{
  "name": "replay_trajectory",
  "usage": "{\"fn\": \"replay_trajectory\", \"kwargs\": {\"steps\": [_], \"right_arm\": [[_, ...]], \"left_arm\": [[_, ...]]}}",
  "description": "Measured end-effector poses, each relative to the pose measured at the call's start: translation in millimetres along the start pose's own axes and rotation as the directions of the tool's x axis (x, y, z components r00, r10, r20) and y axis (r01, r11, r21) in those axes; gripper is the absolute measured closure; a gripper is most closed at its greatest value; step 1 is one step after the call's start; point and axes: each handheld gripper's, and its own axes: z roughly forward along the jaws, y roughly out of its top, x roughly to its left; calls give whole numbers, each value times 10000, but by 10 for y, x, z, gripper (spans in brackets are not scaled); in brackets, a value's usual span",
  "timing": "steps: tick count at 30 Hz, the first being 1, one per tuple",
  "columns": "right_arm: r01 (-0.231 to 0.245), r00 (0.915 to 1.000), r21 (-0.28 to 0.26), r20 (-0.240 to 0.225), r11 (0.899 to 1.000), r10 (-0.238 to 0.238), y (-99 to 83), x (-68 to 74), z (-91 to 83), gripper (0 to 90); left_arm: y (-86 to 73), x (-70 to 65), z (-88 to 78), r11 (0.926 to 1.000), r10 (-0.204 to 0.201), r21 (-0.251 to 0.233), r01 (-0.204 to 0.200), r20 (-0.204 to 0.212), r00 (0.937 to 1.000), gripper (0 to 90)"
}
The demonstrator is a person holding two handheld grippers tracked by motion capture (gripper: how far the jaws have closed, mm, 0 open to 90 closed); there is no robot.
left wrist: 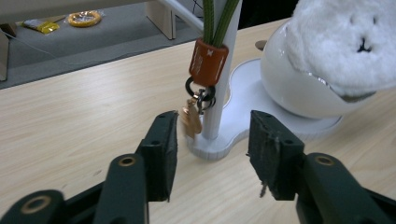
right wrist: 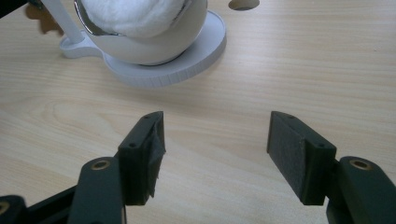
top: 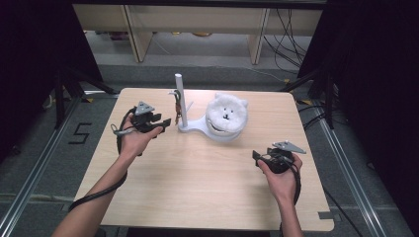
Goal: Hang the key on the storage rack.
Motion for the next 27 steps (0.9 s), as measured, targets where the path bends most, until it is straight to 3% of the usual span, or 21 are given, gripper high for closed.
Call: {"fn": "replay_trajectory", "kwargs": {"steps": [7,12,19,20,27], "right_arm": [[-22,10000,-30,-56,10000,22,-1,-7,1,379],[-5,10000,88,82,10000,4,5,-20,-26,379],[-20,9999,84,138,10000,18,1,-25,-23,379],[-434,9990,87,126,9990,433,-7,7,-19,380],[-514,9986,36,97,9987,514,-22,-9,-3,379]], "left_arm": [[-161,57,-204,9999,120,-89,-122,-166,9998,434],[-361,113,-397,9998,-60,-216,53,-339,9994,425],[-524,173,-584,9990,-217,-402,194,-570,9981,421],[-584,187,-644,9989,-243,-427,215,-646,9976,420],[-826,240,-803,9974,-442,-620,379,-1047,9935,416]]}}
